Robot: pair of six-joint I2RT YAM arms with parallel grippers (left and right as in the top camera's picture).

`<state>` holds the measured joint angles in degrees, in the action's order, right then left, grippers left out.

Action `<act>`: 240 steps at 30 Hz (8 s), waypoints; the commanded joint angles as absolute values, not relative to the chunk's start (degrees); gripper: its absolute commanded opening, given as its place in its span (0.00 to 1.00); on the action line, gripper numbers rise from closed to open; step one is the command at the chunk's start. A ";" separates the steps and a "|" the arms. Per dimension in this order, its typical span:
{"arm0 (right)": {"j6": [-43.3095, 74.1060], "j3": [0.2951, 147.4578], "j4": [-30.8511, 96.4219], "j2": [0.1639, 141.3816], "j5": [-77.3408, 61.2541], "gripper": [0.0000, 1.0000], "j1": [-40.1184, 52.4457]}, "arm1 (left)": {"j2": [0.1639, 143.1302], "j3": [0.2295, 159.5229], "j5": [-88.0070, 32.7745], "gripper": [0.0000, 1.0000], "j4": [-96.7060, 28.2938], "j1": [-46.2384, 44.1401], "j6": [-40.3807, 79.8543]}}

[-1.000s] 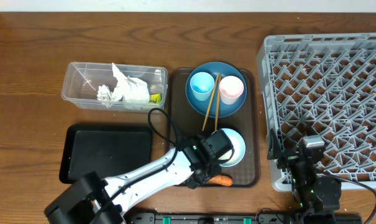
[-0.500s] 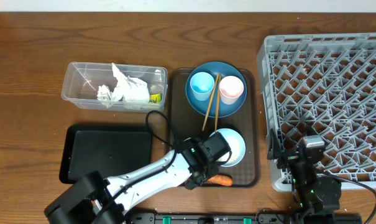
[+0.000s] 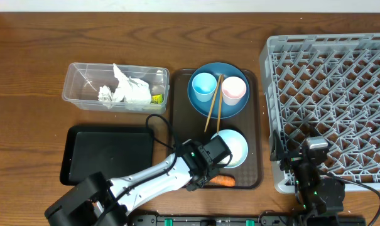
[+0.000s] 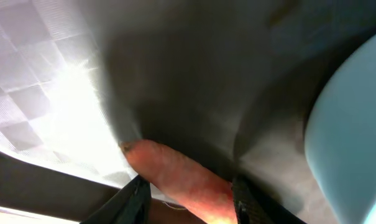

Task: Sort waste into correct bins and load items into the dishwasher rack
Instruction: 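Grasp the carrot with the left gripper and lift it, then carry the carrot left and drop it onto the black tray, then move the left gripper back to the light-blue rice bowl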

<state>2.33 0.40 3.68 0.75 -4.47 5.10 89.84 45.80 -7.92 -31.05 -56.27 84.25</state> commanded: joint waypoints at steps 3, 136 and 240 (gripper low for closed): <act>2.07 0.32 3.90 0.75 -4.49 0.99 5.65 | 90.24 44.77 -5.67 0.38 -31.20 -56.34 84.79; 2.09 0.32 3.90 0.75 -4.49 0.99 5.65 | 62.54 44.60 -9.37 0.14 -42.92 -14.57 58.57; 2.09 0.32 3.90 0.75 -4.49 0.99 5.65 | 90.56 61.71 8.43 0.39 -35.05 -61.56 41.69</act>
